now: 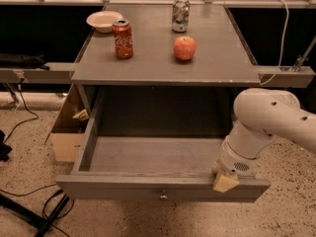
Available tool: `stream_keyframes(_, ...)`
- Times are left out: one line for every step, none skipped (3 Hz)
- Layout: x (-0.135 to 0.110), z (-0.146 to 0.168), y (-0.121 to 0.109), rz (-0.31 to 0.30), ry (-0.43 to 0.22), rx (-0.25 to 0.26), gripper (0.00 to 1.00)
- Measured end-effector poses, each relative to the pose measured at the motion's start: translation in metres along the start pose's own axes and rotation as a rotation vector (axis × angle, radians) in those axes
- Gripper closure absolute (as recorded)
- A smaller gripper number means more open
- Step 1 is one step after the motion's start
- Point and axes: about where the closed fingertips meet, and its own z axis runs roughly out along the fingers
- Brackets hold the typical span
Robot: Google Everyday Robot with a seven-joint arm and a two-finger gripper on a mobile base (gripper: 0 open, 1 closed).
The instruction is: Open top drawer
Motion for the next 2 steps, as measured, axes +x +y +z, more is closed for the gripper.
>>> stream_keyframes(0.0033, -0.0013, 0.0066, -0.011, 0.002, -0.025, 1.00)
stream_keyframes(0.0067, -0.0027, 0.0133, -0.022, 0.002, -0.049, 1.00)
